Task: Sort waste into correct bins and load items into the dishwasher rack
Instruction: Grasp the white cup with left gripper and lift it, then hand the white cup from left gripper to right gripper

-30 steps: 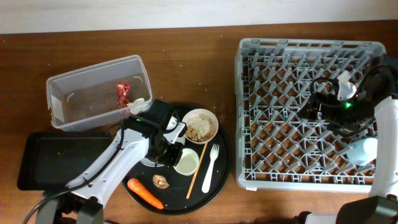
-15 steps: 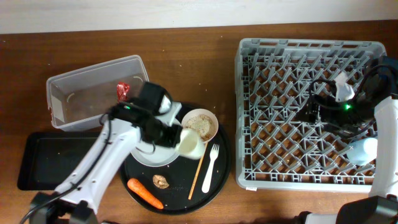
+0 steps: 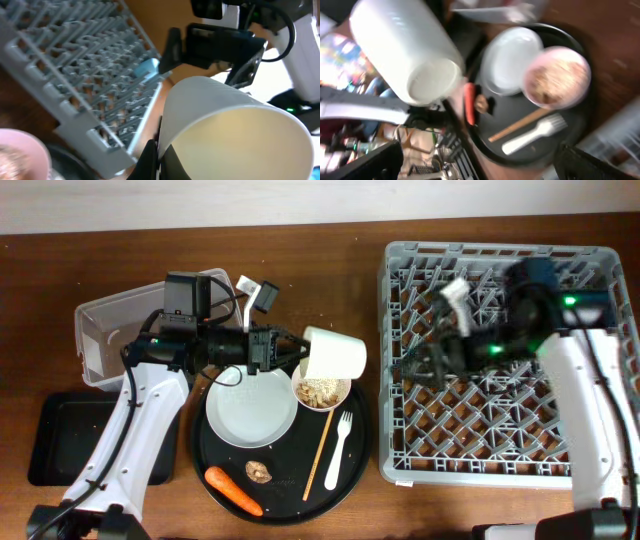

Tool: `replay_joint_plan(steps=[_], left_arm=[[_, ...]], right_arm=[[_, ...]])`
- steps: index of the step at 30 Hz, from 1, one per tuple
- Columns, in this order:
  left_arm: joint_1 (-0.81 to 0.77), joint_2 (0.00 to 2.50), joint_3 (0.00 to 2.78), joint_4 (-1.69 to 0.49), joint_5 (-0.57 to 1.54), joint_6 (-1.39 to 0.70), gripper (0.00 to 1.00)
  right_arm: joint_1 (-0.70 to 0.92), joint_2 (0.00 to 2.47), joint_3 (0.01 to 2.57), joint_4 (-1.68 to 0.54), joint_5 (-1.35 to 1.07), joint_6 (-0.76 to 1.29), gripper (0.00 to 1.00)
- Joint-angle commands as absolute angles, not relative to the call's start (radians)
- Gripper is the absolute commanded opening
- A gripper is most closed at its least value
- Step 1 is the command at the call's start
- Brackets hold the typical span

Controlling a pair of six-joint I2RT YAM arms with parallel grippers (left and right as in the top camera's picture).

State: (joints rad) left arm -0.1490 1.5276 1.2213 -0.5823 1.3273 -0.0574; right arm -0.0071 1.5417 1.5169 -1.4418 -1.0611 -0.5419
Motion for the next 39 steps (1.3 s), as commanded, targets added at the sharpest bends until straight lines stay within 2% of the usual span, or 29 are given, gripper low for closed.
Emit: replay_joint_plan(steps=[1, 8, 14, 18, 26, 34, 39], left_arm=[[-0.149, 1.504, 1.233, -0.58, 1.418, -0.067, 0.0], [-0.149, 1.504, 1.233, -0.579, 1.417, -0.067, 0.0], [-0.149, 1.504, 1.233, -0.579, 1.417, -0.067, 0.0], [-0.154, 1.504, 1.233, -0.58, 1.418, -0.067, 0.0], [-0.22, 1.504, 1.233, -0.579, 1.413, -0.067, 0.01], [-0.222, 1.504, 1.233, -0.568, 1.365, -0.067, 0.0], [-0.221, 1.504, 1.233, -0.468, 1.365, -0.154, 0.01]], right_arm=[[0.086, 1.534, 1.53, -1.395, -1.214, -0.569, 0.98], [0.192, 1.534, 1.53, -1.335, -1.275, -0.568, 1.0], [0.221, 1.534, 1.53, -1.299, -1.302, -0.569, 0.93], [0.224, 1.534, 1.53, -1.28, -1.302, -0.569, 0.84], [0.224, 1.565, 1.53, -1.249, -1.302, -0.568, 0.81], [0.246, 1.567, 1.53, -1.253, -1.298, -0.565, 0.8], [0.269, 1.567, 1.53, -1.253, -1.245, -0.559, 0.81]])
